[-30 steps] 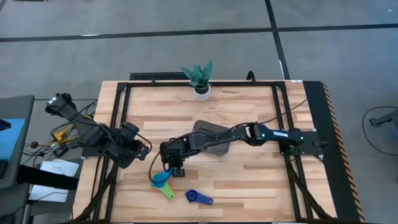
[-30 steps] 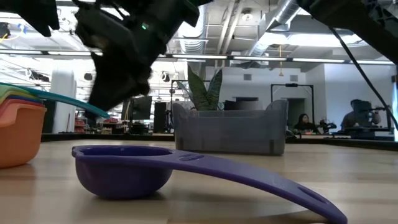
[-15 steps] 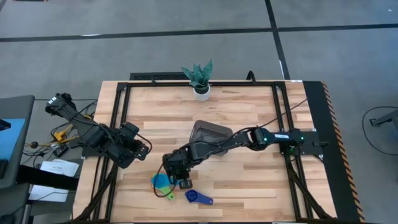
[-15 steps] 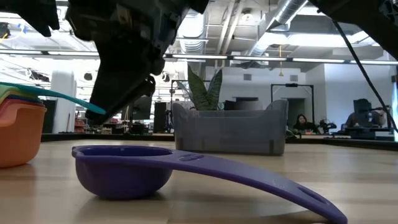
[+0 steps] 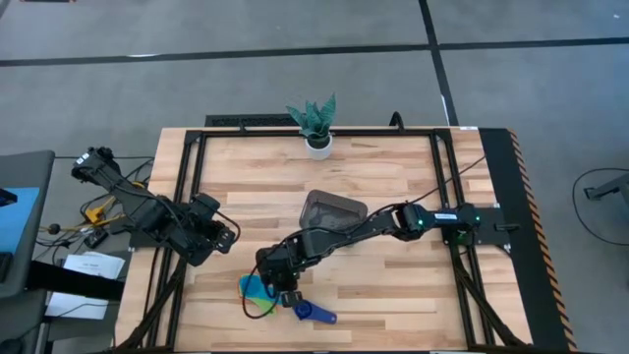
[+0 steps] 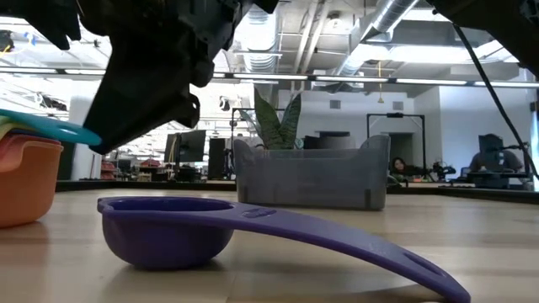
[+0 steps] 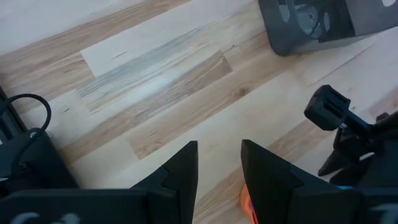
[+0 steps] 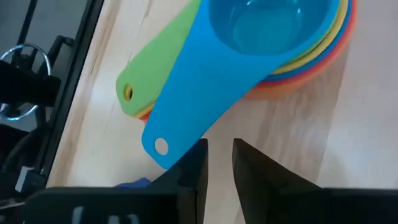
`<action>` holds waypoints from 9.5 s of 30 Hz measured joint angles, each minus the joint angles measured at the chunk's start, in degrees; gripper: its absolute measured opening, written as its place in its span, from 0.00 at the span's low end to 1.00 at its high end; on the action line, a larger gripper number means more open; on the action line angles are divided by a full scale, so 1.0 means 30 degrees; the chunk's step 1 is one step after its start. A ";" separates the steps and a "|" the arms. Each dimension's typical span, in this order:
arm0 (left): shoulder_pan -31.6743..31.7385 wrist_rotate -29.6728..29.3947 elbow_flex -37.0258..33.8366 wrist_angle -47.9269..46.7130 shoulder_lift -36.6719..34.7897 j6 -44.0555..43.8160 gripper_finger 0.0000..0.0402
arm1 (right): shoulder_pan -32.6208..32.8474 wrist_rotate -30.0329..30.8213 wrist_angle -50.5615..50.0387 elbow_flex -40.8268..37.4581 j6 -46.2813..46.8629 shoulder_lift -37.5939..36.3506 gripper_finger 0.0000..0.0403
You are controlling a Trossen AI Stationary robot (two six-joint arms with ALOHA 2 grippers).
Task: Nest measuring cups in basket
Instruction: Stack the light blue measuring cup on top of the green measuring cup, then stack the dark blue measuring cup on top of the light blue measuring cup
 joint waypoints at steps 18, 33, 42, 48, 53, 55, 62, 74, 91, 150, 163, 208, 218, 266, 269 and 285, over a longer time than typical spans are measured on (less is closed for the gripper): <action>0.0000 0.0168 0.0000 0.0241 0.0000 0.0661 0.27 | 0.0469 -0.0454 0.2284 0.0007 0.0819 -0.0006 0.18; -0.0776 0.0265 -0.0007 0.0922 0.0005 0.1573 0.27 | 0.0889 0.3663 -0.1489 0.0036 0.4721 -0.1139 0.18; -0.1122 0.0160 -0.0007 0.0847 0.0004 0.3080 0.27 | 0.2266 0.5051 -0.4155 0.0049 0.7476 -0.0984 0.24; -0.1122 0.0118 -0.0007 0.0832 0.0000 0.4323 0.27 | 0.2704 0.5094 -0.4091 0.0014 0.7945 -0.0866 0.39; -0.1122 0.0077 -0.0007 0.0840 0.0000 0.4748 0.27 | 0.2794 0.5107 -0.4091 0.0005 0.8149 -0.0860 0.50; -0.1129 0.0109 -0.0007 0.0831 0.0000 0.4794 0.27 | 0.2815 0.5280 -0.3856 -0.0301 0.8189 -0.0881 0.51; -0.1129 0.0124 -0.0007 0.0838 0.0000 0.5295 0.27 | 0.3062 0.4898 -0.3560 -0.2062 0.8897 -0.0838 0.47; -0.1129 0.0141 -0.0007 0.0393 0.0000 0.5651 0.27 | 0.2935 0.4439 -0.2655 -0.2463 0.9469 -0.0838 0.34; -0.1137 0.0321 -0.0007 0.0364 -0.0060 0.5654 0.27 | 0.2630 0.3838 -0.1898 -0.3708 1.0468 -0.1110 0.04; -0.1144 -0.1527 0.0168 -0.0563 -0.2696 0.3934 0.27 | -0.0488 0.2377 0.6368 -0.2178 1.0654 -0.1450 0.07; -0.1144 -0.1715 0.0168 -0.1199 -0.2696 0.3674 0.27 | -0.0843 0.1948 0.6513 -0.2171 1.0365 -0.1443 0.13; -0.1137 -0.1851 0.0175 -0.1312 -0.2696 0.2951 0.27 | -0.0799 0.1916 0.6433 -0.2171 1.0991 -0.1443 0.50; -0.1144 -0.1852 0.0189 -0.0580 -0.1159 0.3133 0.27 | -0.1477 0.4005 0.4476 -0.2170 1.0613 -0.2660 0.49; 1.0656 0.9136 -0.3621 1.2600 0.6244 1.5891 0.27 | 0.3522 1.5627 -0.1365 -2.1720 1.8809 -2.6151 0.12; 1.0966 0.9009 -0.3621 1.2519 0.6230 1.5818 0.27 | 0.3137 1.5652 -0.1973 -2.1719 1.8768 -2.6575 0.10; 0.8881 1.0353 -0.3628 1.2561 0.8145 1.4227 0.27 | 0.3077 1.5446 -0.2678 -2.1719 1.8204 -2.6746 0.07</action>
